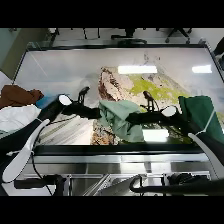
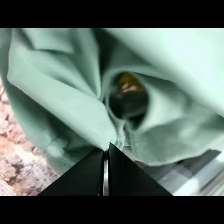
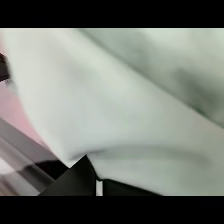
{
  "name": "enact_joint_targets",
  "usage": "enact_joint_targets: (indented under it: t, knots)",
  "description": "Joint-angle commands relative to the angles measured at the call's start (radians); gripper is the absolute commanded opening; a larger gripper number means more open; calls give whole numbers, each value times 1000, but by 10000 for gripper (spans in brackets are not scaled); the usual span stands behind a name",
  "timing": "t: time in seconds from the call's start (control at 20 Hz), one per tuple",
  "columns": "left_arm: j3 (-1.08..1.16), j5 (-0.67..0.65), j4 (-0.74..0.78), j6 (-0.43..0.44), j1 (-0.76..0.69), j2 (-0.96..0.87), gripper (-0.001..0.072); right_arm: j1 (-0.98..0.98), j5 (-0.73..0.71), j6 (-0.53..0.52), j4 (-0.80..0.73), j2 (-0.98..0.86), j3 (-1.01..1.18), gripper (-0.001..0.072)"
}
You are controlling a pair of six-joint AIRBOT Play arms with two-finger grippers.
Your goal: Fold the shirts.
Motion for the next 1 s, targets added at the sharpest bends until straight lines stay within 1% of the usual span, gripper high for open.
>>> enact_joint_targets:
  t: [0.0, 0.1, 0.25, 0.4, 0.55, 0.65, 0.7, 0.8, 0.9, 0.95]
  knots:
    - [159, -140, -2, 8, 80, 147, 16, -86, 167, -6, 16, 89, 162, 20]
    - [308, -209, -2, -14, 136, 267, 16, -169, 271, -6, 53, 146, 341, 19]
    - [578, -268, -2, -30, 203, 423, 17, -282, 396, -6, 92, 209, 669, 20]
    - [848, -282, -2, -29, 280, 540, 17, -333, 412, -6, 73, 263, 917, 20]
    - [997, -262, -2, -29, 383, 617, 17, -363, 394, -6, -5, 295, 1088, 20]
    - [1009, -256, -2, -29, 456, 657, 17, -372, 365, -6, -76, 299, 1148, 20]
    - [983, -253, -5, -29, 489, 671, 17, -372, 347, -6, -110, 298, 1151, 19]
    - [878, -254, -9, -29, 517, 687, 18, -372, 366, -7, -145, 253, 1151, 20]
    - [739, -257, -60, -26, 517, 672, 18, -371, 431, -9, -112, 153, 1141, 19]
    - [673, -269, -97, -5, 514, 649, 18, -370, 468, -32, -59, 82, 1128, 20]
